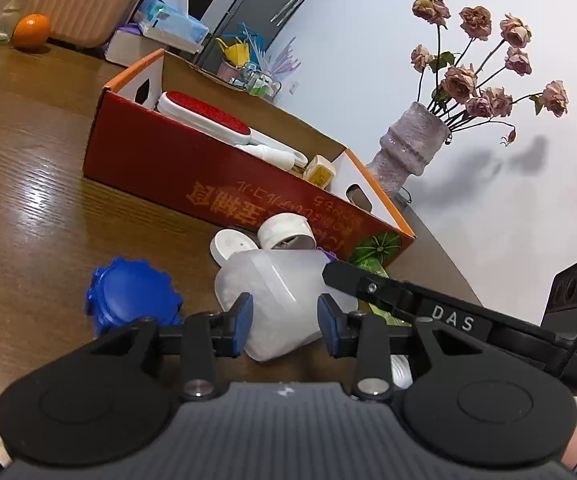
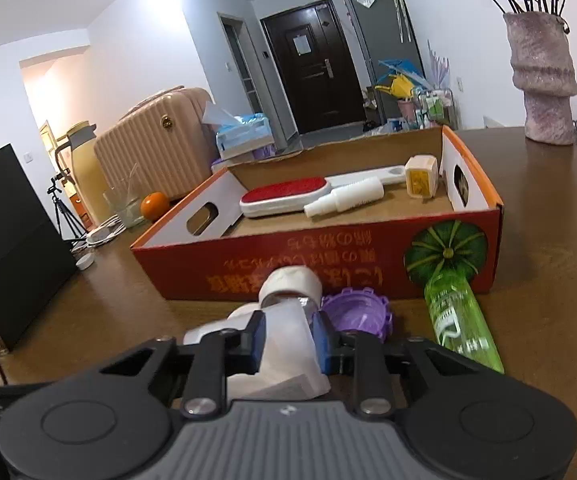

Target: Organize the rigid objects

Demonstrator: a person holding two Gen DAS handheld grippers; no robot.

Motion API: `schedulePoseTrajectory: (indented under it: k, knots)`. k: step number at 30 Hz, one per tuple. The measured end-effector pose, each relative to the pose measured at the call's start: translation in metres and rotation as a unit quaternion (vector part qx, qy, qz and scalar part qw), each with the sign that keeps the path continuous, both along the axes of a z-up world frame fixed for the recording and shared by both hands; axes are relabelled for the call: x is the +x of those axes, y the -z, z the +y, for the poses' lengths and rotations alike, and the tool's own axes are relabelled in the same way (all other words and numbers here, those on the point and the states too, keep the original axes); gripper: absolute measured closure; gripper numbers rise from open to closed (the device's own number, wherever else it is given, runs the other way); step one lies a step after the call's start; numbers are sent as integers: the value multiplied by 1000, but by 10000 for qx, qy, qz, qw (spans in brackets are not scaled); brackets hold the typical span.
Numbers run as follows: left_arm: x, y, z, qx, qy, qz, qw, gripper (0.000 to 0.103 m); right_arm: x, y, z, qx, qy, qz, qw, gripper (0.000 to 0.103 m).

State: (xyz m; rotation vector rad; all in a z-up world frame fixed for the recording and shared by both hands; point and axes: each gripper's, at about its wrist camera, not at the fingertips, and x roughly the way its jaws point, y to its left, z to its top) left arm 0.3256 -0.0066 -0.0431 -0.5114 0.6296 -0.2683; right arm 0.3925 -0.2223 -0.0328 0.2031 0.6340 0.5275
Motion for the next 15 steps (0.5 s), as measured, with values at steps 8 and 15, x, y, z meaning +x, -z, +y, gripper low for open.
schedulePoseTrajectory:
  k: [8, 15]
  knots:
    - [-70, -9, 8, 232, 210, 65, 9995, 67, -62, 0, -6, 253, -268, 249, 9990, 79]
    - [-137, -17, 14, 575, 188, 38, 9982, 67, -141, 0, -2, 382, -384, 330, 9980, 78]
